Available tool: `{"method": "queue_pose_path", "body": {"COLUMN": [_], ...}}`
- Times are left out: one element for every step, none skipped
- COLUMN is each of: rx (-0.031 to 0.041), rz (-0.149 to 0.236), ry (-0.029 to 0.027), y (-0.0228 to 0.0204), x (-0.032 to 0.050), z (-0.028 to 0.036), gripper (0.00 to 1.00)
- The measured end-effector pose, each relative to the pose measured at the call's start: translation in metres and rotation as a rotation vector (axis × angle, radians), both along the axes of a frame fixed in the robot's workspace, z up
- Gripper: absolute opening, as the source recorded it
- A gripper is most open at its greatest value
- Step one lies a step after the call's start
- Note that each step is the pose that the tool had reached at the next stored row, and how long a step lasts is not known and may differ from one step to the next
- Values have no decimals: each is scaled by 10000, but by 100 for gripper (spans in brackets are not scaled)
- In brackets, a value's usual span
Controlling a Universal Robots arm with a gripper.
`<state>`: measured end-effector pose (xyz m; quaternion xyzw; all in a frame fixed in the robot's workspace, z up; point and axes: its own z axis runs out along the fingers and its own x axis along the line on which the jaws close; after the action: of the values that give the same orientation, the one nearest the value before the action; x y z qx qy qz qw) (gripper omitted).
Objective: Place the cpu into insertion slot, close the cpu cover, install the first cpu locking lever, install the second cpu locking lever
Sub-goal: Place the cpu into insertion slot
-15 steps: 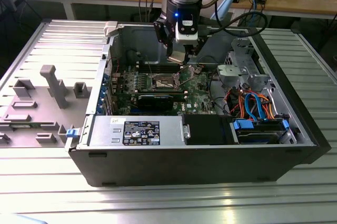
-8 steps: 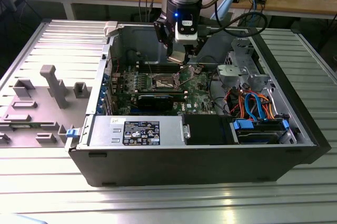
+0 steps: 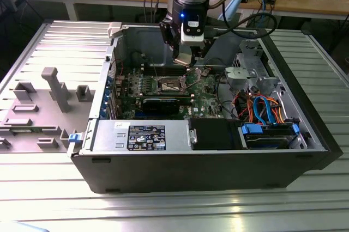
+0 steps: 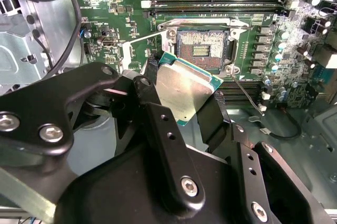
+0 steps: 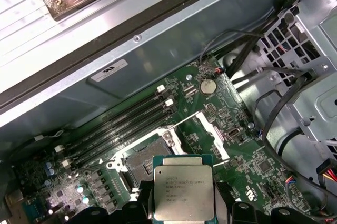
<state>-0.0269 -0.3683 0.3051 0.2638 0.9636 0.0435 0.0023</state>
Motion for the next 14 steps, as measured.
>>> {"method": "queue_pose_path", "body": {"rx": [0, 0, -1, 0, -1, 0, -1, -1, -1, 0, -1, 0, 0, 0], "rz": [-16, -29, -43, -66, -81, -94, -111, -124, -154, -171, -183, -214, -233, -248], "ry": [0, 1, 0, 0, 0, 0, 0, 1, 0, 0, 1, 0, 0, 0], "y": [0, 0, 0, 0, 0, 0, 0, 0, 0, 0, 0, 0, 0, 0], "x": [0, 0, 0, 0, 0, 0, 0, 0, 0, 0, 0, 0, 0, 0], "z": [0, 0, -1, -1, -1, -2, -2, -2, -3, -3, -3, -3, -3, -4], "gripper": [55, 55, 55, 55, 55, 55, 55, 55, 55, 55, 55, 55, 55, 55]}}
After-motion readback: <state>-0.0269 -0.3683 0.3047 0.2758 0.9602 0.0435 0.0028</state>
